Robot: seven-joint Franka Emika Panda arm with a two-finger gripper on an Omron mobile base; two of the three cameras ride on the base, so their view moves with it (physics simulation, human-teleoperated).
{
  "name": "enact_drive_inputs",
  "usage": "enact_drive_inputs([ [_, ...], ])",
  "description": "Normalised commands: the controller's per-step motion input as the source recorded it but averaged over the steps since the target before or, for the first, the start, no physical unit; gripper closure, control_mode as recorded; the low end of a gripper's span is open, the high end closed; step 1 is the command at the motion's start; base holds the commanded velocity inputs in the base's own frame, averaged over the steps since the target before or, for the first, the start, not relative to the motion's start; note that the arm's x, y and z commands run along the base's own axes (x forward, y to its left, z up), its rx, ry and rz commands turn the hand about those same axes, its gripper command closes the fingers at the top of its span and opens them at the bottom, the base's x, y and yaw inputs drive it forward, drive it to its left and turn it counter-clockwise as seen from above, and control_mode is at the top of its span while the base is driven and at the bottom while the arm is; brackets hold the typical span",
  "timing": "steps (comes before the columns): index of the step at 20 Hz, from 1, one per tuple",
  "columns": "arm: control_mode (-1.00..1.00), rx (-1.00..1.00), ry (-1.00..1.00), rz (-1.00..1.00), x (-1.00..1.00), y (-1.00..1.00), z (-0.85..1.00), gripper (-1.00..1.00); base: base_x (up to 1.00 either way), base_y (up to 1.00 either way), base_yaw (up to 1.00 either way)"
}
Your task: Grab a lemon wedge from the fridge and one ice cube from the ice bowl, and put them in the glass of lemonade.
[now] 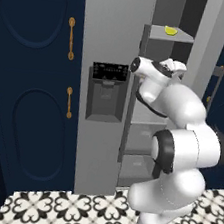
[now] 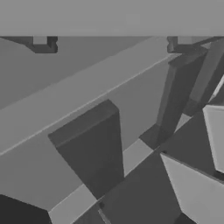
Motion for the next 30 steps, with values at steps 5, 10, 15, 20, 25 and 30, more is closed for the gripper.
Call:
enact_drive_inputs([
  [5, -1.0, 0.0, 0.09, 0.0, 0.07, -0.43, 0.01, -1.0, 0.0, 0.0, 0.0],
  [10, -1.0, 0.0, 0.12, 0.0, 0.02, -0.52, 0.0, -1.0, 0.0, 0.0, 0.0],
  [15, -1.0, 0.0, 0.04, 0.0, -0.02, -0.5, -0.16, -1.0, 0.0, 0.0, 0.0],
  [20, -1.0, 0.0, 0.0, -0.07, -0.34, -0.53, -0.02, -1.0, 0.0, 0.0, 0.0],
  [25, -1.0, 0.0, 0.0, -0.14, -0.74, -0.74, 0.0, -1.0, 0.0, 0.0, 0.0],
  [30, -1.0, 0.0, 0.0, -0.14, -0.82, -0.91, 0.0, -1.0, 0.0, 0.0, 0.0],
])
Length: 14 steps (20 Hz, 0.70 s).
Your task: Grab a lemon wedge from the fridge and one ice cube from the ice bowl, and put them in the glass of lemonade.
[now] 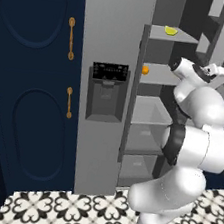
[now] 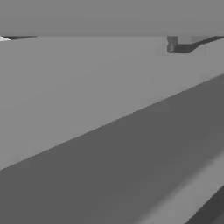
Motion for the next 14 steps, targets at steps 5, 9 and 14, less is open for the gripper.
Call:
enact_drive_inputs([
  [5, -1.0, 0.0, 0.0, -0.12, -0.68, -0.99, 0.0, -1.0, 0.0, 0.0, 0.0],
  [9, -1.0, 0.0, 0.0, -0.08, -0.41, -0.82, 0.02, -1.0, 0.0, 0.0, 0.0],
  [14, -1.0, -0.06, -0.08, 0.04, -0.24, 0.47, 0.47, -1.0, 0.0, 0.0, 0.0],
])
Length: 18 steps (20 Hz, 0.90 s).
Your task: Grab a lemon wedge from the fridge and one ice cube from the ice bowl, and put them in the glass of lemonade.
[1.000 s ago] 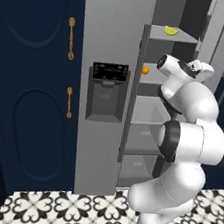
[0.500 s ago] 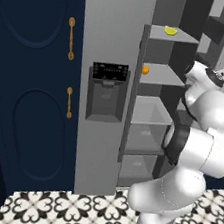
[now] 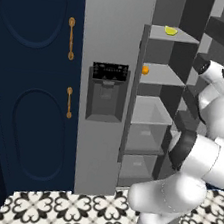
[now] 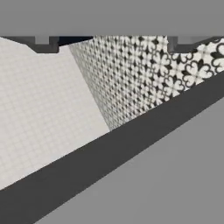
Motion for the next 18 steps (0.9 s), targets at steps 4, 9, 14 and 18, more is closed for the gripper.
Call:
enact_drive_inputs([
  [4, -1.0, -0.22, 0.0, 0.24, 0.17, 1.0, 0.47, -1.0, 0.0, 0.0, 0.0],
  [9, -1.0, -0.12, 0.1, 0.31, 0.9, 0.93, 0.0, -1.0, 0.0, 0.0, 0.0],
  [14, -1.0, -0.06, 0.23, 0.27, 1.0, 0.67, -0.04, -1.0, 0.0, 0.0, 0.0],
  [18, -1.0, -0.04, 0.26, 0.08, 0.94, 0.0, -0.17, -1.0, 0.0, 0.0, 0.0],
])
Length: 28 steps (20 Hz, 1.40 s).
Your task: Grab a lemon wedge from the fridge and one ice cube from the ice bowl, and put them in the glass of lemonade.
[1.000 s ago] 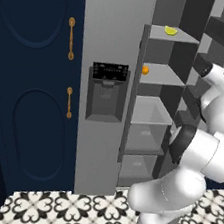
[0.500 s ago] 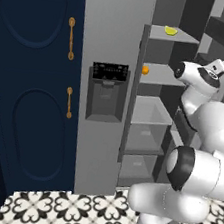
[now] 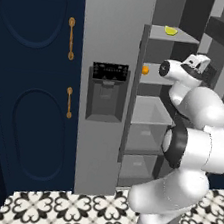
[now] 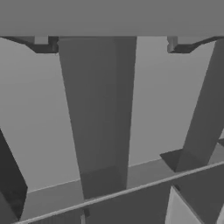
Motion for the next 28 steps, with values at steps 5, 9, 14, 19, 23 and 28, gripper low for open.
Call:
enact_drive_inputs([
  [5, -1.0, 0.0, 0.16, -0.03, 0.36, -0.53, -0.24, -1.0, 0.0, 0.0, 0.0],
  [9, -1.0, 0.0, 0.14, -0.06, 0.05, -0.64, -0.2, -1.0, 0.0, 0.0, 0.0],
  [14, -1.0, 0.0, 0.07, -0.05, 0.01, -0.7, -0.16, -1.0, 0.0, 0.0, 0.0],
  [19, -1.0, 0.0, 0.01, -0.06, -0.06, -0.57, 0.0, -1.0, 0.0, 0.0, 0.0],
  [23, -1.0, 0.0, 0.0, -0.03, -0.01, -0.03, 0.0, -1.0, 0.0, 0.0, 0.0],
  [28, -1.0, 0.01, -0.02, 0.0, 0.0, 0.94, 0.06, -1.0, 0.0, 0.0, 0.0],
])
